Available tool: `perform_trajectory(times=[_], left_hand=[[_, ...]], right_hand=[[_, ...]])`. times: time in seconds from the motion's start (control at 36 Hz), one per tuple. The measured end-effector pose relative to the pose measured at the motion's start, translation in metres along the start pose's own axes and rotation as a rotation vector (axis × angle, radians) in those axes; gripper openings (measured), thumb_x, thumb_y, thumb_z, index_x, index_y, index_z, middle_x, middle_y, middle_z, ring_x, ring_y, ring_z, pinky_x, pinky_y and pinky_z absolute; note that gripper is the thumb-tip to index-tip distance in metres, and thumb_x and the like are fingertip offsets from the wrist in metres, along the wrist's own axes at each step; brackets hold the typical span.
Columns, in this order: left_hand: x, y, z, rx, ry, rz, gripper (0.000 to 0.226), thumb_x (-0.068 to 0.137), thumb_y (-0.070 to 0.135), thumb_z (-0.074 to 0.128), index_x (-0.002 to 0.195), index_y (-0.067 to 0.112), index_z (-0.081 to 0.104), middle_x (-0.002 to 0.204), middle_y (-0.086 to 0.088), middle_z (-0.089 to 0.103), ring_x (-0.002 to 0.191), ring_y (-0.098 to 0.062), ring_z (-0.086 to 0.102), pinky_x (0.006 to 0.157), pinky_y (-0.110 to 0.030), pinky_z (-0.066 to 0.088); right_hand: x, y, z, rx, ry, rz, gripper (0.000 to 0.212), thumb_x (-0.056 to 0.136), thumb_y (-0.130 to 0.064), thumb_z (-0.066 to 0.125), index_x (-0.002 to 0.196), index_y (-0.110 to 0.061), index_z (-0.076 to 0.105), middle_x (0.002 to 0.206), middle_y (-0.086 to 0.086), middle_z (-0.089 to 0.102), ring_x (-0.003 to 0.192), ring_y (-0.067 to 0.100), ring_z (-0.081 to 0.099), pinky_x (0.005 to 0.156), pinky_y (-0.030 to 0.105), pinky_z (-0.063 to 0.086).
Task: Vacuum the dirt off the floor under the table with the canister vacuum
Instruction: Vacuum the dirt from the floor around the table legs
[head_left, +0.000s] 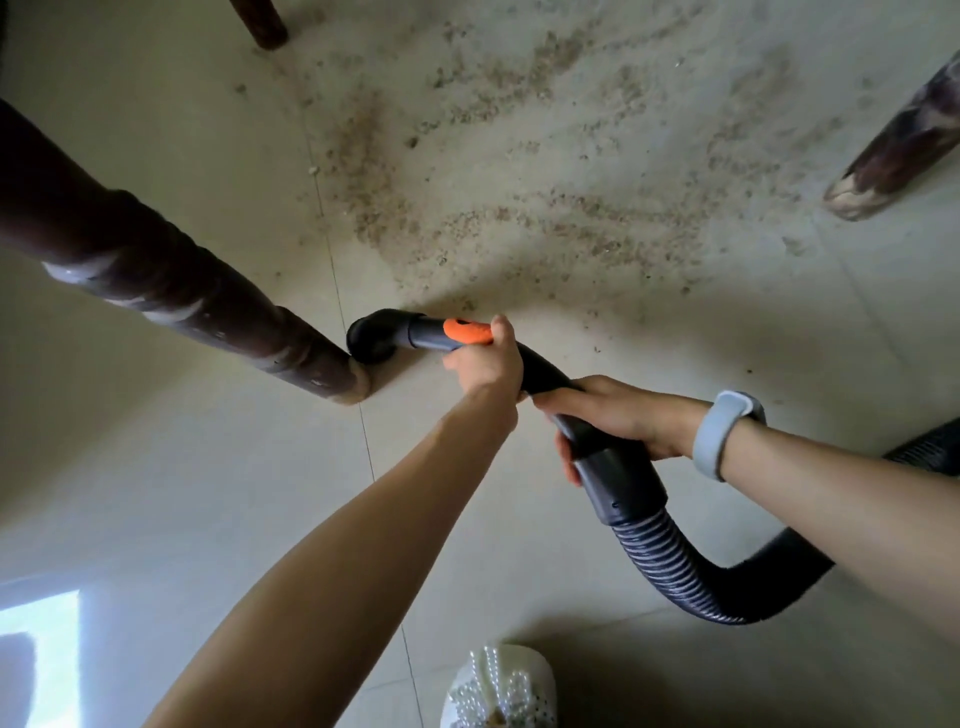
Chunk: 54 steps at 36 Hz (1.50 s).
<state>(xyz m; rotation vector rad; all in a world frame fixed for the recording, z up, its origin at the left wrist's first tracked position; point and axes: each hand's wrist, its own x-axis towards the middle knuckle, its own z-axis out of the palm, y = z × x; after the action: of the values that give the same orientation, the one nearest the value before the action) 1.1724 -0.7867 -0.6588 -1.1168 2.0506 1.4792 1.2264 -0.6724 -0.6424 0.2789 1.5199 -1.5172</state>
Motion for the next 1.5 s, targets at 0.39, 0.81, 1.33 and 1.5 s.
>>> perform_trajectory(times=[0.39, 0.81, 1.33, 1.5], left_hand=[[0.01, -0.008, 0.003, -0.099, 0.024, -0.043, 0.062, 0.092, 0.045, 0.048, 0.136, 0.002, 0.036, 0.131, -0.013, 0.046, 0.106, -0.028, 0.052, 0.059, -0.033, 0.048], [-0.024, -0.041, -0.005, -0.228, -0.083, -0.098, 0.058, 0.092, 0.046, 0.052, 0.133, 0.009, 0.037, 0.123, -0.011, 0.052, 0.107, -0.027, 0.055, 0.061, -0.032, 0.051], [-0.095, -0.083, 0.003, -0.165, -0.42, -0.013, 0.01, 0.092, 0.02, 0.05, 0.093, 0.01, 0.049, 0.08, -0.005, 0.045, 0.071, -0.017, 0.048, 0.054, -0.028, 0.046], [-0.122, -0.093, 0.031, -0.103, -0.585, -0.02, 0.017, 0.094, 0.023, 0.051, 0.103, 0.008, 0.047, 0.086, -0.008, 0.05, 0.078, -0.019, 0.055, 0.058, -0.03, 0.051]], right_hand=[[0.006, 0.003, -0.006, -0.06, -0.016, -0.022, 0.02, 0.097, -0.029, 0.05, 0.089, -0.011, 0.046, 0.057, 0.007, 0.061, 0.049, 0.025, 0.061, 0.054, 0.03, 0.053], [-0.024, 0.035, 0.006, -0.318, 0.089, -0.075, 0.021, 0.095, -0.031, 0.051, 0.086, -0.013, 0.044, 0.055, 0.001, 0.063, 0.049, 0.019, 0.062, 0.056, 0.026, 0.049], [-0.116, 0.094, 0.035, -0.621, 0.416, 0.036, 0.032, 0.093, -0.046, 0.049, 0.099, -0.016, 0.04, 0.074, 0.001, 0.06, 0.068, 0.023, 0.065, 0.061, 0.034, 0.049], [-0.152, 0.121, 0.024, -0.559, 0.497, 0.076, 0.03, 0.093, -0.047, 0.048, 0.101, -0.02, 0.039, 0.076, 0.003, 0.063, 0.067, 0.022, 0.067, 0.06, 0.034, 0.053]])
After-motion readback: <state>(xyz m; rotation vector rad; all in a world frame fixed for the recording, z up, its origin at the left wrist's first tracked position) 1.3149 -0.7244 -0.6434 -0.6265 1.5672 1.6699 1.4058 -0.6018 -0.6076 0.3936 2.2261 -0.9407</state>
